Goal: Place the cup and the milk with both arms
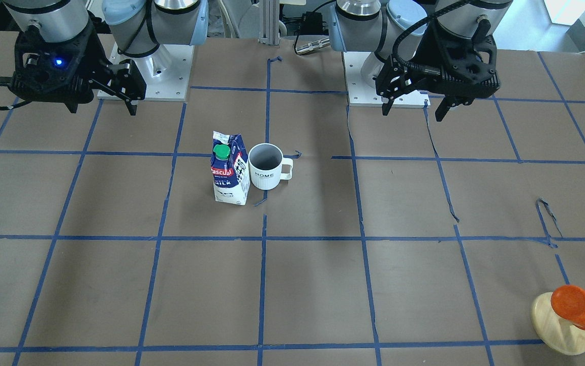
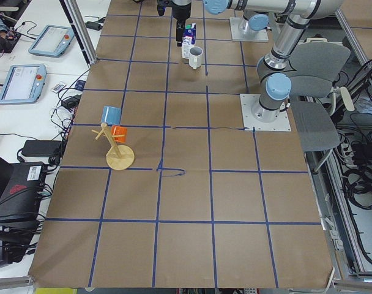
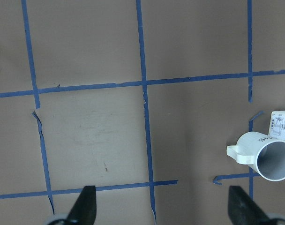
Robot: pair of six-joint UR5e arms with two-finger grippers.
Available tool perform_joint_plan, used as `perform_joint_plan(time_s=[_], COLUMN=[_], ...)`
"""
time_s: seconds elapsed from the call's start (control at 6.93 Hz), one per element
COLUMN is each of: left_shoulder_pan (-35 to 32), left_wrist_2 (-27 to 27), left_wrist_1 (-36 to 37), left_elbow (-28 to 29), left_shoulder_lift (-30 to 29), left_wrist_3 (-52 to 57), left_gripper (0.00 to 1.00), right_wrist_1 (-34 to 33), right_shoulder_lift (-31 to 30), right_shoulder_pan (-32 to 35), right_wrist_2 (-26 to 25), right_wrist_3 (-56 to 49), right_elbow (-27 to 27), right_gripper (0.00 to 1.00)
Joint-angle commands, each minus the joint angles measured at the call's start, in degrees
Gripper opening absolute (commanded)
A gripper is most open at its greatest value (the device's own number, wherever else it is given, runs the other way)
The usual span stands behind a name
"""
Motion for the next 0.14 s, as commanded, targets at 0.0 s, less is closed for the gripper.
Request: perform_joint_plan(time_s=[0.0], left_shoulder_pan=[0.0], left_wrist_2=[0.0], left_wrist_1=[0.0], left_elbow=[0.0], left_shoulder_lift=[0.0], left_wrist_3=[0.0], left_gripper=[1.0], right_wrist_1=[-0.1], right_shoulder_lift=[0.2], right_shoulder_pan=[-0.1], right_wrist_2=[0.0], right_wrist_3=[0.1], right_elbow=[0.1], right_gripper=[1.0])
